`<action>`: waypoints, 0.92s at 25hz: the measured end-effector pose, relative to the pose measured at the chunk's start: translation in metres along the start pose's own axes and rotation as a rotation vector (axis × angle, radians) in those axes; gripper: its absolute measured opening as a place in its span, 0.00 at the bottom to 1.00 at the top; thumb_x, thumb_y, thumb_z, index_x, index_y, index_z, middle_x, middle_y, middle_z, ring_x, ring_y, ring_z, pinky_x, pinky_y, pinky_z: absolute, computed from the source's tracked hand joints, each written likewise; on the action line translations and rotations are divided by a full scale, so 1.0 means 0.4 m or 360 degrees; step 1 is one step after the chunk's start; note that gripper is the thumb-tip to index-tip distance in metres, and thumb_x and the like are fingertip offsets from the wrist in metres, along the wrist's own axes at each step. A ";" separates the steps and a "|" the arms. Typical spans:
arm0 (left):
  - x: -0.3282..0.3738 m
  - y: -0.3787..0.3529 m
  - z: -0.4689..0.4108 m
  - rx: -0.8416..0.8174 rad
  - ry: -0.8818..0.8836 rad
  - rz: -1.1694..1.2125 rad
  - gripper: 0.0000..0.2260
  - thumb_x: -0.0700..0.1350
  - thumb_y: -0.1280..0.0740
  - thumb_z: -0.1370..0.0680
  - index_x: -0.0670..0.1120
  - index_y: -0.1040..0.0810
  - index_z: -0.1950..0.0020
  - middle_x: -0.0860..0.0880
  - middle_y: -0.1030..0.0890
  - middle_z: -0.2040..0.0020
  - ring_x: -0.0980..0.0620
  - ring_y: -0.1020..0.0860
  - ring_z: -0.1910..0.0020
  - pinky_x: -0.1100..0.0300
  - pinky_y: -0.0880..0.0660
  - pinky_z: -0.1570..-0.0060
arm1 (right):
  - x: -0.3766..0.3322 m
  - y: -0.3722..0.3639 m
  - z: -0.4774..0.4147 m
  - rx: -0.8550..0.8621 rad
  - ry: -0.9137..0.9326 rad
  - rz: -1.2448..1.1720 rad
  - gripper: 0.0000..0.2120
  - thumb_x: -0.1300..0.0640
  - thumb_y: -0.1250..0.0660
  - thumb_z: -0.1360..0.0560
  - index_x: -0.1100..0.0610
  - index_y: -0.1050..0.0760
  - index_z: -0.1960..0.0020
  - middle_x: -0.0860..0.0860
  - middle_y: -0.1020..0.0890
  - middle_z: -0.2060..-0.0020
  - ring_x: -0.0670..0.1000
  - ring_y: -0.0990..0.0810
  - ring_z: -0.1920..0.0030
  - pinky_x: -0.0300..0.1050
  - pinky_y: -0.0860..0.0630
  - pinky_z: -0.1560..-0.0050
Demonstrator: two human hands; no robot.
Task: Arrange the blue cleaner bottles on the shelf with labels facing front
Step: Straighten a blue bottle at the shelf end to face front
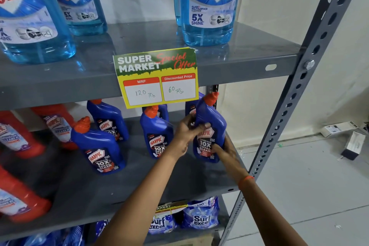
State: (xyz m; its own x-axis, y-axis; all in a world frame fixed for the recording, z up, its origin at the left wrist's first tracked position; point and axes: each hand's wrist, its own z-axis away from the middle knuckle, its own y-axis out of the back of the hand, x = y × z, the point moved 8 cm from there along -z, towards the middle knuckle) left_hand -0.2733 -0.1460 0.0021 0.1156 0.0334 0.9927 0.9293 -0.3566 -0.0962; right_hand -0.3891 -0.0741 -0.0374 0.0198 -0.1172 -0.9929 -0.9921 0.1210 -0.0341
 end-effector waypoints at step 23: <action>-0.184 -0.008 0.152 0.0094 0.0057 -0.0559 0.19 0.39 0.25 0.32 0.40 0.25 0.44 0.43 0.18 0.49 0.61 0.20 0.57 0.72 0.25 0.57 | 0.108 0.061 0.063 0.0509 -0.0271 0.0268 0.20 0.72 0.49 0.24 0.61 0.32 0.36 0.53 0.23 0.45 0.51 0.24 0.46 0.32 0.26 0.51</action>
State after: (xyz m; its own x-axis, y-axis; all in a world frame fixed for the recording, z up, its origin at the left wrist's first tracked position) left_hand -0.2635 -0.0904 -0.0752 -0.2258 0.1112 0.9678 0.9289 -0.2747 0.2483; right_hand -0.4095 -0.0514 -0.0841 -0.0928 0.0922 -0.9914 -0.8951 0.4283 0.1237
